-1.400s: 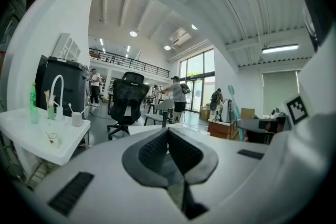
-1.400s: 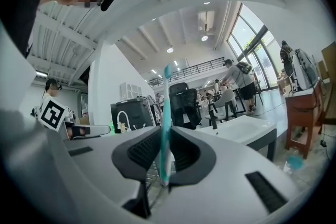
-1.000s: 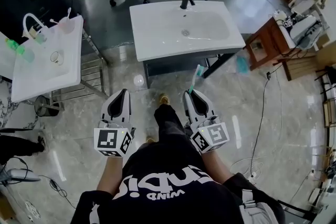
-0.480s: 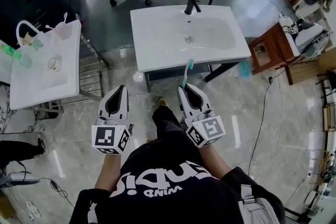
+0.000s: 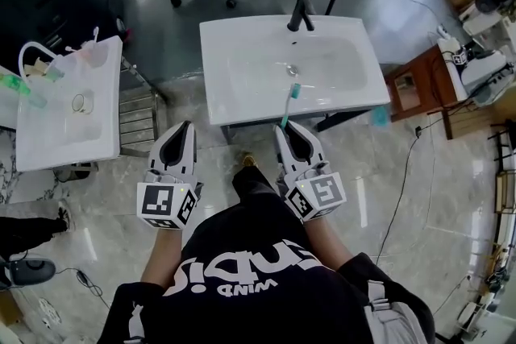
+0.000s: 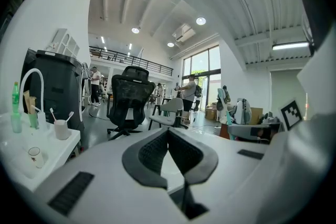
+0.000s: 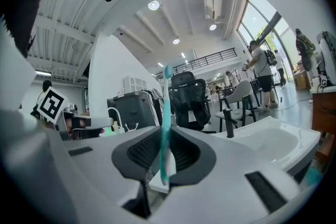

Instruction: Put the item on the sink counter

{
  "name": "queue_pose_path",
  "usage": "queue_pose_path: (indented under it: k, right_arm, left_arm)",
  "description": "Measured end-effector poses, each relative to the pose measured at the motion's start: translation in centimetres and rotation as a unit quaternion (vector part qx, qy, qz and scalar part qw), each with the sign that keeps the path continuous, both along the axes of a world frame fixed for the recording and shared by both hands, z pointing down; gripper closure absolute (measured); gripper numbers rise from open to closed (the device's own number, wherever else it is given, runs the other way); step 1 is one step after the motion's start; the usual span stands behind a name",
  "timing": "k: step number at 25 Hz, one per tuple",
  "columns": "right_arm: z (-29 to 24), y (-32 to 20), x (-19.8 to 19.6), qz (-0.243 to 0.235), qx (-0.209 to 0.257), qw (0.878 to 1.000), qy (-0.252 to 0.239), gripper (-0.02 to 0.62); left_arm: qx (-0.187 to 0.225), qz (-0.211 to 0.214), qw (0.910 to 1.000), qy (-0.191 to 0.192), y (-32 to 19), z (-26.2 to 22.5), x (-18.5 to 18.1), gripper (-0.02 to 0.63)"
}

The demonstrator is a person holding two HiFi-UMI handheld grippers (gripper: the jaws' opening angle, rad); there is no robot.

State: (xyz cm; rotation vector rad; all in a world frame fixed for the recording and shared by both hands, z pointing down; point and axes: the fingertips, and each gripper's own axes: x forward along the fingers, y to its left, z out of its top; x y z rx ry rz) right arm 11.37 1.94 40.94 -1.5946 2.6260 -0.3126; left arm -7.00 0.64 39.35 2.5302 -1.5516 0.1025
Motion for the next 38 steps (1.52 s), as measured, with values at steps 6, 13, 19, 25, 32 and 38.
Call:
queue_pose_path:
  k: [6,13,19,25,32,38]
  right_arm:
    - [-0.4,-4.7,0.2,-0.028,0.002,1.0,-0.001,0.528]
    - [-0.4,-10.0,-0.3,-0.077,0.0,0.997,0.003,0.528]
    - [0.1,-13.6,-1.7,-0.114,-0.005,0.993,0.004,0.528]
    - [-0.4,-16.6,-3.5,-0.112,-0.005,0.994,0.002,0.528]
    - [-0.5,-19.7,-4.9,-0.071,-0.009,0.997,0.009,0.528]
    - [-0.2,-21.7,-5.9,-0.059,-0.01,0.998,0.008,0.528]
  left_arm:
    - [0.001,-0.027,0.9996,-0.001,-3.9,-0.6,0.0,0.586]
    - [0.004,-0.064,0.9979,0.007,-8.4,-0.9,-0.2,0.586]
    - [0.011,-0.084,0.9964,0.008,-11.7,-0.9,-0.6,0.586]
    - [0.008,-0.073,0.9972,0.007,-14.7,-0.9,-1.7,0.586]
    - [0.002,-0.027,0.9996,0.004,-18.9,-0.8,-2.4,0.586]
    - [-0.001,-0.001,1.0,0.005,-21.4,-0.3,-2.6,0.586]
